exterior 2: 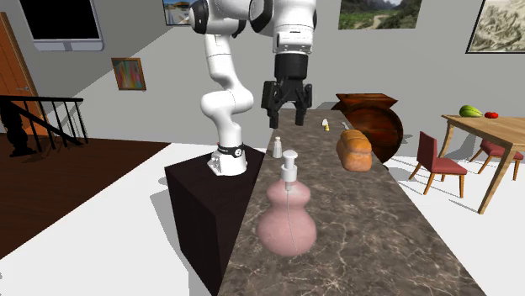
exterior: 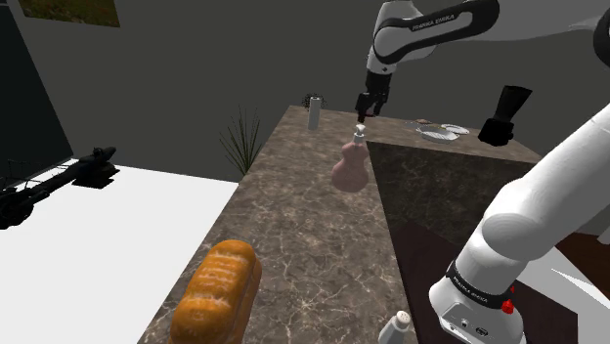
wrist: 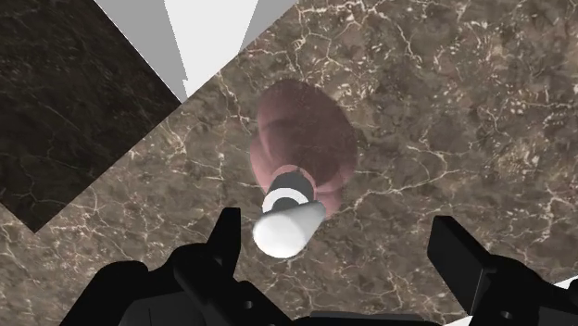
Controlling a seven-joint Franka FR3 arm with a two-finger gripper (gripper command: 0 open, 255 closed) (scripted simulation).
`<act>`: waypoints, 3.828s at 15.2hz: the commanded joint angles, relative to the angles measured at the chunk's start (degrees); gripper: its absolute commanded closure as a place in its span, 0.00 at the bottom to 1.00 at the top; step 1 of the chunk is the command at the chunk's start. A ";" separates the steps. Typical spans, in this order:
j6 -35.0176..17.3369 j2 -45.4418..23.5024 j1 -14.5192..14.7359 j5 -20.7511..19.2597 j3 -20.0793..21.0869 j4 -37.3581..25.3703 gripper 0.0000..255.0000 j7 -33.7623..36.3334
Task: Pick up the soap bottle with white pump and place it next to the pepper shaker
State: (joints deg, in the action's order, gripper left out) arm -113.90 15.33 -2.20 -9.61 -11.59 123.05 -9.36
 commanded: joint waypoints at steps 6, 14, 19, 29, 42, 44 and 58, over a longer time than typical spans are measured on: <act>-4.47 -10.99 -0.48 1.40 -2.08 -5.17 0.00 -4.42; -9.38 -13.01 -0.79 1.59 -2.48 -2.30 0.00 -4.62; -9.38 -13.01 -0.79 1.59 -2.48 -2.30 0.00 -4.62; -9.37 -13.02 -0.79 1.59 -2.49 -2.31 1.00 -4.63; -0.31 -10.65 -0.59 1.61 -2.19 -9.07 1.00 -5.25; 1.20 -10.43 -0.55 1.64 -2.14 -10.37 1.00 -5.38; 11.90 -10.32 -0.37 2.06 -1.91 -21.01 1.00 -6.48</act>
State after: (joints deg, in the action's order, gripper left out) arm -102.84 5.14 -2.54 -7.62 -13.47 103.09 -15.65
